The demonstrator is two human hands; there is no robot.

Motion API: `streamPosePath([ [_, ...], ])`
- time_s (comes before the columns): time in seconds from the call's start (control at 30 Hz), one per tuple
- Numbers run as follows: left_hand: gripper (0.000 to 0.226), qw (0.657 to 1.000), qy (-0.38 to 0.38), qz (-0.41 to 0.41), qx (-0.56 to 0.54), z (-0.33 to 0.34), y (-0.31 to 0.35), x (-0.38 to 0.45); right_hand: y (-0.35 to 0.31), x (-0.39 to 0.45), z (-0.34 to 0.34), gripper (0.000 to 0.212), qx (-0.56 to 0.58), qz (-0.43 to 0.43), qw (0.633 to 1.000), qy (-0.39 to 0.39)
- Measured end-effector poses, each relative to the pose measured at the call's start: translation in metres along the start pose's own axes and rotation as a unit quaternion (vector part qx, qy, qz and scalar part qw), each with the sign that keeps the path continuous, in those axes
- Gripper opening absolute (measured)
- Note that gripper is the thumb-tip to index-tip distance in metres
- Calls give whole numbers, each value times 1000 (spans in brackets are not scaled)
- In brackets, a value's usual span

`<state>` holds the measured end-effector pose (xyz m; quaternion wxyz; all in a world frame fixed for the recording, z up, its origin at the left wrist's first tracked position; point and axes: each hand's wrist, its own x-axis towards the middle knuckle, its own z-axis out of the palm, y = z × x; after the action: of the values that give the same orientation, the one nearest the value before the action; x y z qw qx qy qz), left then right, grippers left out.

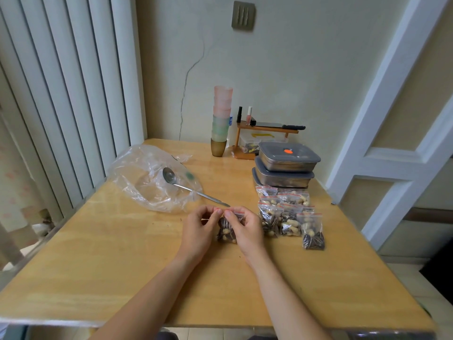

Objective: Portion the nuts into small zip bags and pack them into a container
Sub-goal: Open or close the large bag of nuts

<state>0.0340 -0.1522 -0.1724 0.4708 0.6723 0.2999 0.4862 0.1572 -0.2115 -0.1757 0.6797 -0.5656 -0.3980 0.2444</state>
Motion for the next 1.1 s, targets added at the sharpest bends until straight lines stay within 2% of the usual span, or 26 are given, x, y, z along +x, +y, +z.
streamPosePath([
  [0.27, 18, 997, 30, 34, 59, 0, -4, 0, 5, 2, -1, 9, -94, -43, 995, 11],
  [0.4, 17, 997, 35, 36, 54, 0, -3, 1, 4, 1, -1, 7, -71, -36, 997, -1],
  [0.43, 17, 998, 34, 37, 50, 0, -3, 1, 4, 1, -1, 4, -55, -26, 998, -4],
  [0.53, 18, 999, 33, 25, 20, 0, -1, 1, 3, 1, -2, 19, -16, -5, 1000, 9],
  [0.63, 17, 1000, 17, 14, -7, 0, 2, -1, 5, 2, -4, 24, -7, -6, 1000, 9],
  [0.9, 7, 998, -48, -11, -36, -2, 6, -2, 6, 3, -3, 16, -35, -22, 999, -7],
  [1.03, 13, 996, -49, -37, -72, -3, 7, -3, 4, 1, -3, 26, -17, -12, 1000, -12],
  [1.1, 15, 993, -44, -50, -93, -4, 8, -3, 3, 2, -3, 20, -20, -13, 1000, -19],
])
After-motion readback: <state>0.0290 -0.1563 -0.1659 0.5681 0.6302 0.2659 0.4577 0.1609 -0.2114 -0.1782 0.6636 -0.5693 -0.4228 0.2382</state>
